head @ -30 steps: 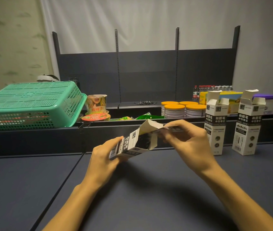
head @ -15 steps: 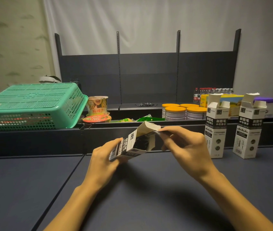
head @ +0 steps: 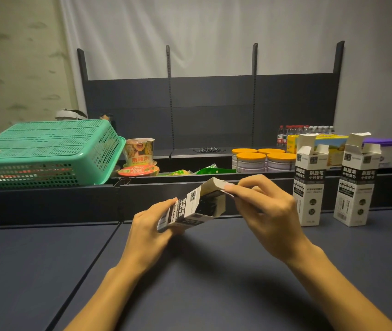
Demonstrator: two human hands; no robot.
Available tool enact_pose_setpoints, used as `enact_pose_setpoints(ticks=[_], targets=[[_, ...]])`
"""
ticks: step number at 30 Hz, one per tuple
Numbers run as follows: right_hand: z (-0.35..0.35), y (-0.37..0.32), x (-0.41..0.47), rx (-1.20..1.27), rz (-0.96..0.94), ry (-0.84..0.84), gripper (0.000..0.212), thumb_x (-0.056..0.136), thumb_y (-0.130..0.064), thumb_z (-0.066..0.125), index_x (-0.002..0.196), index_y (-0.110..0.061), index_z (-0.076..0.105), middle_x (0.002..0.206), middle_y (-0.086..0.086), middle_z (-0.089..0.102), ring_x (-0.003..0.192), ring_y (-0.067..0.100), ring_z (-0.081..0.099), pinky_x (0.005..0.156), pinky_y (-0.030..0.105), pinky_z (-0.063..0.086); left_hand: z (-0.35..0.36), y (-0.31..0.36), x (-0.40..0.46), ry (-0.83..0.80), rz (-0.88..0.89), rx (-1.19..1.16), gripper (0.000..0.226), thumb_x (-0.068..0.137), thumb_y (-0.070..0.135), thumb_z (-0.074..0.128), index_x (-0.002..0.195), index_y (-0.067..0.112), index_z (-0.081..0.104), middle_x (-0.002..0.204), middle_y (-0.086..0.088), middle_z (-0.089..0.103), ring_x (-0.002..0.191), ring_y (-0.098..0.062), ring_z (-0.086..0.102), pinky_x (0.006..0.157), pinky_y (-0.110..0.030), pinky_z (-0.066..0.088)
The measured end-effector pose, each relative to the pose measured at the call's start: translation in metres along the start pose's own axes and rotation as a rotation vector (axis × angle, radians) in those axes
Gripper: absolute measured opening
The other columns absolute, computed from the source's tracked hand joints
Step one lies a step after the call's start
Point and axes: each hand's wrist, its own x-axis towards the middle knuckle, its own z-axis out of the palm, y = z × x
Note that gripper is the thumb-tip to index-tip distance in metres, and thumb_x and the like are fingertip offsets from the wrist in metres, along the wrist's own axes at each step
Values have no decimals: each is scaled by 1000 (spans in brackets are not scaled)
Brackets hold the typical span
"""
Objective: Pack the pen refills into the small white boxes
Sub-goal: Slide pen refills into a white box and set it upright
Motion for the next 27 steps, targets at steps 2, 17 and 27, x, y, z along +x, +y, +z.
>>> enact_pose_setpoints(ticks=[2, 17, 27], targets=[[3, -1, -2, -7, -16, -54, 24, 86, -2, 63, 109, -2, 71, 100, 13, 65, 84, 14, 61, 77, 12, 50, 0, 0, 0, -4, 1, -5, 61, 71, 32, 72, 129, 21, 58, 121, 17, 61, 108, 5, 57, 94, -25, 48], [7, -7, -5, 70, 36, -181, 22, 91, -17, 53, 105, -10, 69, 100, 4, 72, 80, 9, 66, 66, 16, 53, 4, -6, -1, -15, 17, -6, 59, 72, 29, 75, 128, 25, 58, 123, 18, 61, 109, -3, 58, 93, -43, 49], [12, -8, -8, 71, 108, -273, 28, 93, -25, 49, 112, -15, 67, 99, 3, 73, 70, 15, 67, 57, 31, 56, 6, -5, -1, -20, 81, 30, 60, 74, 31, 73, 129, 35, 50, 122, 34, 53, 112, 1, 56, 93, -44, 48]])
